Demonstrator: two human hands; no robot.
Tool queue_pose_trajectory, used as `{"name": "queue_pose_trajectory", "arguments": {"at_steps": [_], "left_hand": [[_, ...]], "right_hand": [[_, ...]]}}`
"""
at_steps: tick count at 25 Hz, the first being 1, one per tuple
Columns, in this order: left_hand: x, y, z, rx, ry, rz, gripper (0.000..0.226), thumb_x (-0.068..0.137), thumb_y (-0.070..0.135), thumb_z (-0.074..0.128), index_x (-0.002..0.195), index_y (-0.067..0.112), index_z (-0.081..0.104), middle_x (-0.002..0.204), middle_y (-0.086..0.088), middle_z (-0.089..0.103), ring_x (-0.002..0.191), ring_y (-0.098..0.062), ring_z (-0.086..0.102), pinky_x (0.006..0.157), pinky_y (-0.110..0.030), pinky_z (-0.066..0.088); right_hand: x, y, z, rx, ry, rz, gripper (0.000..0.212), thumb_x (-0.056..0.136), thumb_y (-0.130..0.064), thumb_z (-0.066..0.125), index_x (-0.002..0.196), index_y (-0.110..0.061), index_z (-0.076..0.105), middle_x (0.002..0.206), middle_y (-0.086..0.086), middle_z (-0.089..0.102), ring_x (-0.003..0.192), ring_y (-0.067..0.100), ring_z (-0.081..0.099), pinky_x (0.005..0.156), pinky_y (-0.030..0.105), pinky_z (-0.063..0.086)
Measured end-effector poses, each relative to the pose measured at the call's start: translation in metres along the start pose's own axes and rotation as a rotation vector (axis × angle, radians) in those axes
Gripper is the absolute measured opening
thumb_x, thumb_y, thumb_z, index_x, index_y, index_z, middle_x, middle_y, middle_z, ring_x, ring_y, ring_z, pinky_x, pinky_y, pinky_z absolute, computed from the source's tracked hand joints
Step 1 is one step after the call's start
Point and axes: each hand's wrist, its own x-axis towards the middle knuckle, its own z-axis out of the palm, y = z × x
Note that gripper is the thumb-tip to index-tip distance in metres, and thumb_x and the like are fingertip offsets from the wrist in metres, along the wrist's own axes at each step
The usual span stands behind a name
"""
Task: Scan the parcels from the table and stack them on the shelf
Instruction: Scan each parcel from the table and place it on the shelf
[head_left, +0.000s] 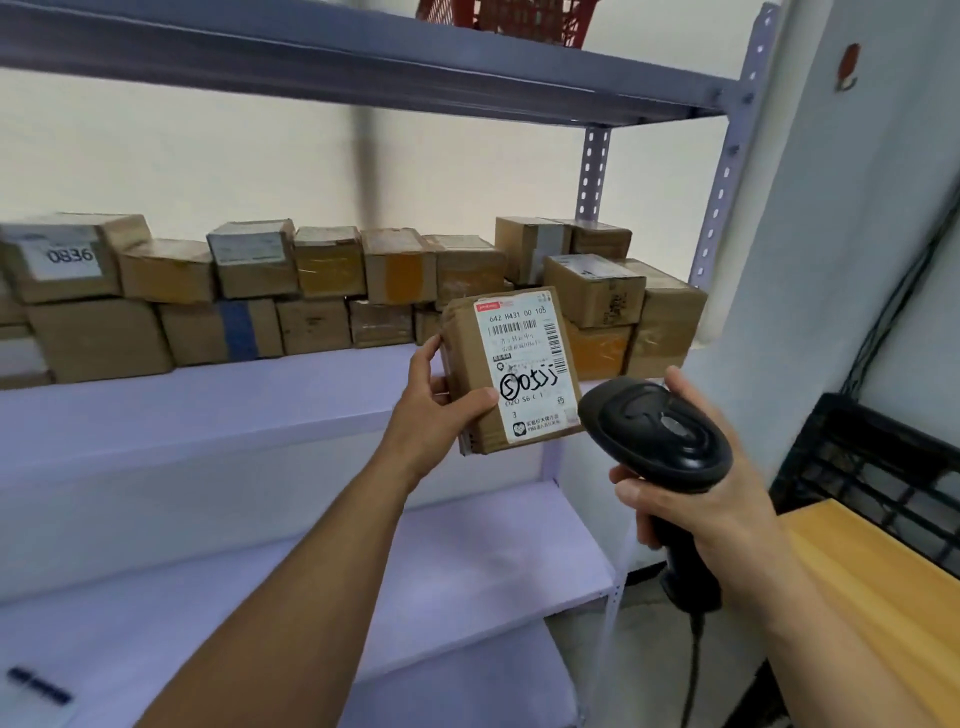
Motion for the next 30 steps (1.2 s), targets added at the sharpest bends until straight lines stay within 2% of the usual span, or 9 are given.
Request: {"name": "queue_pose_trajectory", "arguments": {"at_steps": [4, 9, 12, 14, 18, 21, 24, 27, 30], "left_hand": [[0.027, 0.007, -0.013, -0.004, 0.048, -0.047, 0.082, 0.080, 0.040, 0.072, 0.145, 0.040, 0.022, 0.125, -0.004, 0.063, 0.108, -0.022, 0.063, 0.096, -0.044, 0.051], [0.062, 0.003, -0.012, 0.015, 0.077, -0.121, 0.083, 0.076, 0.053, 0.067, 0.146, 0.039, 0.024, 0.136, -0.002, 0.057, 0.113, -0.024, 0.060, 0.098, -0.046, 0.050], [0.072, 0.006, -0.002, 0.070, 0.122, -0.118, 0.068, 0.094, 0.049, 0.051, 0.151, 0.036, 0.017, 0.145, -0.003, 0.048, 0.114, -0.020, 0.056, 0.092, -0.034, 0.049], [0.081, 0.006, 0.003, 0.098, 0.108, -0.089, 0.070, 0.094, 0.054, 0.047, 0.152, 0.038, 0.011, 0.151, -0.003, 0.040, 0.124, -0.025, 0.051, 0.096, -0.036, 0.047], [0.074, -0.004, 0.013, 0.359, -0.045, 0.082, 0.094, 0.079, 0.053, 0.071, 0.152, 0.035, 0.014, 0.155, 0.002, 0.031, 0.136, -0.022, 0.037, 0.099, -0.036, 0.045], [0.081, -0.011, 0.021, 0.511, 0.055, 0.134, 0.093, 0.077, 0.046, 0.076, 0.150, 0.031, 0.021, 0.153, 0.000, 0.034, 0.135, -0.023, 0.038, 0.103, -0.043, 0.043], [0.094, -0.012, 0.031, 0.557, 0.146, 0.123, 0.082, 0.081, 0.046, 0.072, 0.147, 0.028, 0.025, 0.149, -0.001, 0.041, 0.132, -0.025, 0.042, 0.099, -0.045, 0.045], [0.100, -0.011, 0.041, 0.614, 0.189, 0.132, 0.081, 0.082, 0.048, 0.071, 0.146, 0.026, 0.027, 0.148, -0.003, 0.042, 0.131, -0.027, 0.044, 0.094, -0.046, 0.047], [0.106, -0.011, 0.044, 0.662, 0.208, 0.121, 0.083, 0.081, 0.051, 0.070, 0.146, 0.024, 0.025, 0.148, -0.005, 0.041, 0.132, -0.028, 0.043, 0.093, -0.047, 0.047]], "right_hand": [[0.013, 0.003, 0.012, -0.029, -0.010, 0.022, 0.107, 0.058, -0.002, 0.080, 0.146, -0.042, 0.033, 0.089, 0.009, 0.073, 0.064, 0.049, 0.060, 0.048, 0.040, 0.053], [0.023, 0.003, 0.013, -0.097, 0.006, 0.019, 0.100, 0.066, 0.005, 0.080, 0.134, -0.053, 0.037, 0.094, 0.011, 0.071, 0.054, 0.030, 0.063, 0.049, 0.037, 0.056], [0.025, 0.004, 0.011, -0.118, 0.037, 0.020, 0.101, 0.069, 0.008, 0.079, 0.140, -0.049, 0.035, 0.092, 0.010, 0.072, 0.056, 0.029, 0.065, 0.049, 0.035, 0.056], [0.024, 0.006, 0.008, -0.121, 0.061, 0.018, 0.102, 0.068, 0.008, 0.079, 0.140, -0.049, 0.035, 0.093, 0.012, 0.071, 0.056, 0.029, 0.064, 0.048, 0.034, 0.055], [0.020, 0.009, 0.001, -0.109, 0.091, 0.030, 0.101, 0.068, 0.007, 0.079, 0.137, -0.054, 0.036, 0.090, 0.016, 0.072, 0.053, 0.031, 0.060, 0.049, 0.034, 0.052], [0.015, 0.010, -0.005, -0.124, 0.122, 0.012, 0.100, 0.063, -0.001, 0.082, 0.133, -0.058, 0.037, 0.093, 0.014, 0.072, 0.054, 0.031, 0.061, 0.050, 0.033, 0.052], [0.010, 0.010, -0.010, -0.125, 0.142, 0.010, 0.102, 0.064, 0.005, 0.082, 0.134, -0.054, 0.038, 0.092, 0.017, 0.071, 0.051, 0.026, 0.060, 0.048, 0.029, 0.051], [0.007, 0.013, -0.014, -0.118, 0.162, 0.005, 0.106, 0.056, -0.006, 0.092, 0.133, -0.057, 0.040, 0.097, 0.016, 0.071, 0.056, 0.019, 0.064, 0.052, 0.028, 0.051], [0.005, 0.019, -0.020, -0.146, 0.175, -0.022, 0.097, 0.049, -0.030, 0.089, 0.124, -0.071, 0.041, 0.111, 0.009, 0.070, 0.077, 0.011, 0.065, 0.074, 0.033, 0.049]]}}
